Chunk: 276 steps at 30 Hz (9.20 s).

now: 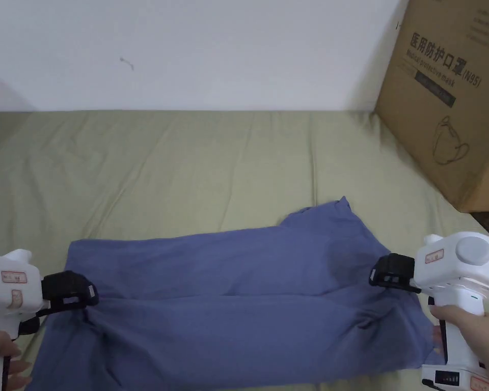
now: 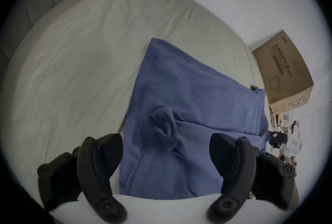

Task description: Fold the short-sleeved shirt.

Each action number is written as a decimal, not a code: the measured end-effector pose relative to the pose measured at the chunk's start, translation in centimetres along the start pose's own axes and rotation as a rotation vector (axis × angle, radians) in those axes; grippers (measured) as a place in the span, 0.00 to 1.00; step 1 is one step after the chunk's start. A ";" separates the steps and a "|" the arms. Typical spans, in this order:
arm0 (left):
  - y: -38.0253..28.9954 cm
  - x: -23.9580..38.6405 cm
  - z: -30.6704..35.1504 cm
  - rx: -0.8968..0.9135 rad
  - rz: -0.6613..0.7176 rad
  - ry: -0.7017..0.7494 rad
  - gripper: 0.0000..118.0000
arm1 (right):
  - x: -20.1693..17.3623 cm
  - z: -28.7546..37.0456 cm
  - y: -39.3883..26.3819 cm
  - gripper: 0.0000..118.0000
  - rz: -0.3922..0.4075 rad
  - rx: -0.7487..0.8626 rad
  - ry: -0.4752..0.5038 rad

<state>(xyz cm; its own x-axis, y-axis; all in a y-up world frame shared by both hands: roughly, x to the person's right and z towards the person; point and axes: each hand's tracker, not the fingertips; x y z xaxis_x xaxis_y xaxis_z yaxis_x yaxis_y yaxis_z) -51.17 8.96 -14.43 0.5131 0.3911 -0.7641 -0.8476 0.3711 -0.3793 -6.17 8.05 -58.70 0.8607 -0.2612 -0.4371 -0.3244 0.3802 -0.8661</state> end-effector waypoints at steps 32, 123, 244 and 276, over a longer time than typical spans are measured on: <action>-7.0 -3.1 -0.9 -0.009 -0.101 0.180 1.00 | 2.3 10.6 -13.9 0.01 -0.004 0.154 0.279; 2.7 -5.0 -3.6 -0.107 -0.270 0.186 0.80 | -3.8 7.5 -7.6 0.00 -0.071 0.032 0.422; -14.6 -13.4 3.4 -0.034 0.036 -0.421 0.08 | -7.9 14.7 -17.6 0.00 0.192 0.215 0.153; -17.6 7.8 5.2 0.009 -0.263 -0.214 0.84 | -2.9 14.3 -17.8 0.00 0.088 0.214 0.242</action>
<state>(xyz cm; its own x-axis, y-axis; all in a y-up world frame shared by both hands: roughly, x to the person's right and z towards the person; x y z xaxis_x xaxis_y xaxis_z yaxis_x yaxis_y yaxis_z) -31.53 9.85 -11.05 0.7319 0.4486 -0.5129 -0.6813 0.4901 -0.5437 2.68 14.70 -38.57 0.7065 -0.4121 -0.5753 -0.2821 0.5816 -0.7630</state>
